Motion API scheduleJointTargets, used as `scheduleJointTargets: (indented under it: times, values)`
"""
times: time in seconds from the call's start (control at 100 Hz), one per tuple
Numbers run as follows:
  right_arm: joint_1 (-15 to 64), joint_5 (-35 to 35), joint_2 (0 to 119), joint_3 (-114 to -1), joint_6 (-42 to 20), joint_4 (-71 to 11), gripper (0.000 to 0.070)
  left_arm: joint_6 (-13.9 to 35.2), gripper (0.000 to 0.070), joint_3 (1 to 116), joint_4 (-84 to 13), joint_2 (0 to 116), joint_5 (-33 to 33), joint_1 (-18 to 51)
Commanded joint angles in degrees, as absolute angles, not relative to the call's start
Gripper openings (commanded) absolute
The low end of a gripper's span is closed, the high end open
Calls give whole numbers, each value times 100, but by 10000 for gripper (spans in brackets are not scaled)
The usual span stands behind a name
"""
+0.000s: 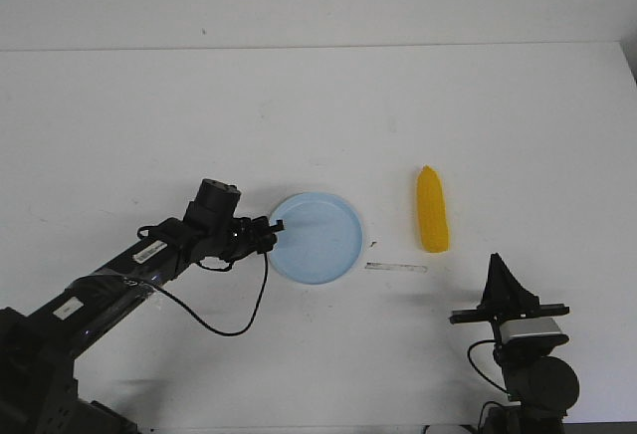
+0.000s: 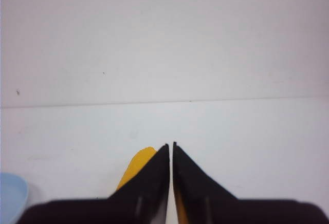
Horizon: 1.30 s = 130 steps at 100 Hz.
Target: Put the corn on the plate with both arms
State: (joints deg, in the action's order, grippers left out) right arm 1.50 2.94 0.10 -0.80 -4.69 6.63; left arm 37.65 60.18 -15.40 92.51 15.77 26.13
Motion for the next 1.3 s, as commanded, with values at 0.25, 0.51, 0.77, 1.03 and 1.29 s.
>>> scheduleJointTargets:
  times: [0.25,0.51,0.77,1.03,1.29]
  values:
    - [154,296,8,-73,-425,725,10,3192,169,6064,-1527,8353,1393,2633]
    - [154,296,8,-73,-425,725,10,2060,110,5264,-226,6794,543,2565]
    - [154,296,8,-73,-425,725,10,515,1,3524,1374,5153,342,1772]
    - [154,296,8,-73,-425,725,10,121,1,2316,1341,3175,331,731]
    - [154,296,8,-73,-425,725,10,-86,1,1887,517,1710,331,360]
